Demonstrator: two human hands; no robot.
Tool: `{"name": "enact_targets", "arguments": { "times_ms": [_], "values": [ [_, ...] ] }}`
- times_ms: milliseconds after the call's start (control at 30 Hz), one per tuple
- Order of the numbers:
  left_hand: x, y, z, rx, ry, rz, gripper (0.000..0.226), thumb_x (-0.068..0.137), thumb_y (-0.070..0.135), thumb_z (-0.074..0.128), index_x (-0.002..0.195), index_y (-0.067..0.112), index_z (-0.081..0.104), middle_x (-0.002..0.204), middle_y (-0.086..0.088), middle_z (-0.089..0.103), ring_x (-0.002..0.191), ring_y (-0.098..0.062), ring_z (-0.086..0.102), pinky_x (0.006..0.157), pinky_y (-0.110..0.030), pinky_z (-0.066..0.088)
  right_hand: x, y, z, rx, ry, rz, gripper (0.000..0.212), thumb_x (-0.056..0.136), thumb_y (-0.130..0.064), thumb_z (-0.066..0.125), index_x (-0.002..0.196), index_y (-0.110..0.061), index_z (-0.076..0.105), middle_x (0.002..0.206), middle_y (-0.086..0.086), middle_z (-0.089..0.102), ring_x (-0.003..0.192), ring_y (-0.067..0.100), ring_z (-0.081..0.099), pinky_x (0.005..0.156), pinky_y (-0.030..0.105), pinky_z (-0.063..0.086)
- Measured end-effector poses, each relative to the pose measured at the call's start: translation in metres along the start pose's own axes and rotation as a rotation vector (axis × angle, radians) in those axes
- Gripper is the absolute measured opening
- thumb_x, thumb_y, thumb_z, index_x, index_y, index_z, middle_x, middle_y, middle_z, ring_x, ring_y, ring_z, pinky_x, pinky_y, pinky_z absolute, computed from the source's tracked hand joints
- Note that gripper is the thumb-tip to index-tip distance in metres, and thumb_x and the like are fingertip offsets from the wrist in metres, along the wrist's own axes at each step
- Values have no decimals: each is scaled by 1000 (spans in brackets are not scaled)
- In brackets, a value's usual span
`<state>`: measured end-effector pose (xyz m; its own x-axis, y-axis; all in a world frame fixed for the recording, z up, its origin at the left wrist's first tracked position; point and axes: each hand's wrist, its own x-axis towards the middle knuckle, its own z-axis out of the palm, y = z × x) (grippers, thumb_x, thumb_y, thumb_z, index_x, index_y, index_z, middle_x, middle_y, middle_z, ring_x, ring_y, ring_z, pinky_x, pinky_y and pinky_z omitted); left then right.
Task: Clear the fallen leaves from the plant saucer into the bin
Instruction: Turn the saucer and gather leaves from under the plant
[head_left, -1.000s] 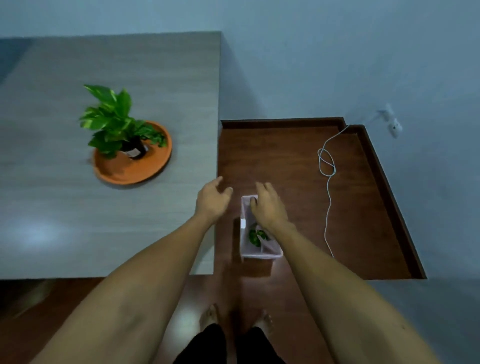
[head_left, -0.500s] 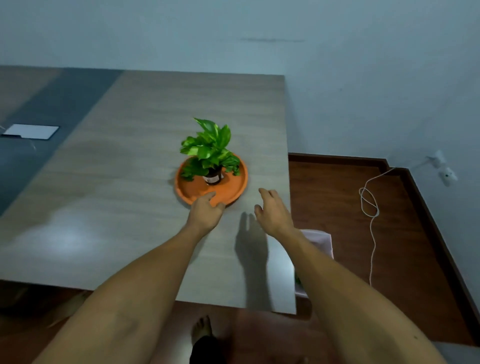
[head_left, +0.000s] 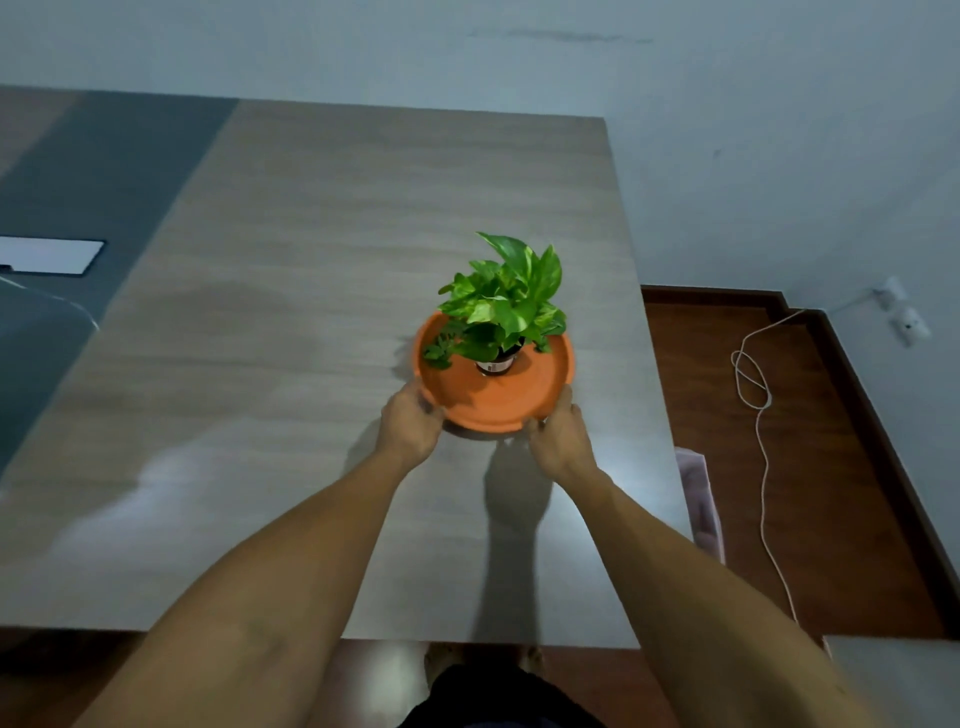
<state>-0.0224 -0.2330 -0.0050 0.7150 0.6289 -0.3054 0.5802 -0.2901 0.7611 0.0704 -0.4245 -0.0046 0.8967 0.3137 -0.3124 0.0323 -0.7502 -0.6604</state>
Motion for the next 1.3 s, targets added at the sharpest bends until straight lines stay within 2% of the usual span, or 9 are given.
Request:
{"name": "enact_targets", "arguments": {
  "times_ms": [133, 267, 467, 767, 867, 967, 1067, 1167, 1300],
  "values": [
    [20, -2, 2, 10, 25, -32, 25, 88, 22, 69, 112, 13, 69, 107, -12, 75, 100, -33, 67, 75, -33, 48, 15, -6, 22, 57, 22, 151, 73, 99, -26, 54, 153, -6, 10, 135, 25, 44, 117, 46, 53, 92, 47, 47],
    [30, -8, 7, 39, 21, -47, 10, 86, 13, 66, 96, 13, 65, 86, -8, 69, 88, -34, 66, 69, -33, 45, 20, -6, 31, 71, 73, 184, 69, 99, -21, 53, 152, -1, 13, 131, 27, 48, 115, 47, 55, 91, 48, 49],
    [40, -12, 5, 21, 20, -64, 17, 86, 11, 66, 103, 13, 65, 90, -6, 70, 88, -31, 67, 76, -36, 52, 34, -2, 31, 69, 107, 193, 66, 93, -10, 52, 149, 2, 18, 119, 31, 55, 106, 48, 58, 81, 44, 49],
    [68, -8, -5, 87, 59, -66, 20, 84, 10, 59, 102, 12, 67, 102, -10, 74, 95, -31, 68, 84, -41, 57, 61, 9, 7, -114, 88, 115, 58, 95, -11, 48, 149, -9, 27, 125, 23, 45, 103, 47, 57, 87, 46, 47],
    [78, -4, -8, 118, 73, -56, 23, 85, 9, 56, 104, 14, 68, 101, -12, 74, 95, -32, 68, 84, -40, 56, 76, 11, -1, -138, 62, 38, 51, 91, -4, 44, 141, -5, 38, 121, 24, 46, 102, 45, 56, 86, 43, 45],
    [86, -4, -9, 159, 100, -17, 18, 89, 13, 54, 104, 12, 66, 102, -17, 73, 97, -37, 67, 81, -39, 53, 92, 16, -2, -145, 34, -30, 56, 87, 1, 43, 142, -6, 42, 116, 23, 50, 102, 43, 55, 82, 37, 41],
    [90, -9, -11, 148, 105, -28, 29, 90, 17, 55, 114, 6, 67, 107, -21, 73, 102, -39, 67, 87, -42, 55, 107, 19, -2, -154, 29, -66, 58, 87, -1, 46, 143, -11, 47, 112, 21, 54, 100, 39, 57, 80, 32, 39],
    [90, -13, -12, 120, 125, -92, 30, 89, 22, 53, 109, 13, 72, 103, -19, 74, 100, -39, 68, 87, -44, 56, 116, 18, -2, -109, 26, -69, 50, 89, -4, 43, 136, -14, 55, 107, 16, 61, 97, 33, 60, 79, 31, 43],
    [85, -13, -12, 121, 151, -180, 31, 92, 20, 51, 114, 18, 72, 113, -17, 72, 105, -39, 65, 92, -42, 55, 119, 15, -1, 4, 14, -53, 51, 88, 6, 42, 128, -18, 63, 93, 5, 69, 83, 25, 66, 59, 10, 44]
  ]
}}
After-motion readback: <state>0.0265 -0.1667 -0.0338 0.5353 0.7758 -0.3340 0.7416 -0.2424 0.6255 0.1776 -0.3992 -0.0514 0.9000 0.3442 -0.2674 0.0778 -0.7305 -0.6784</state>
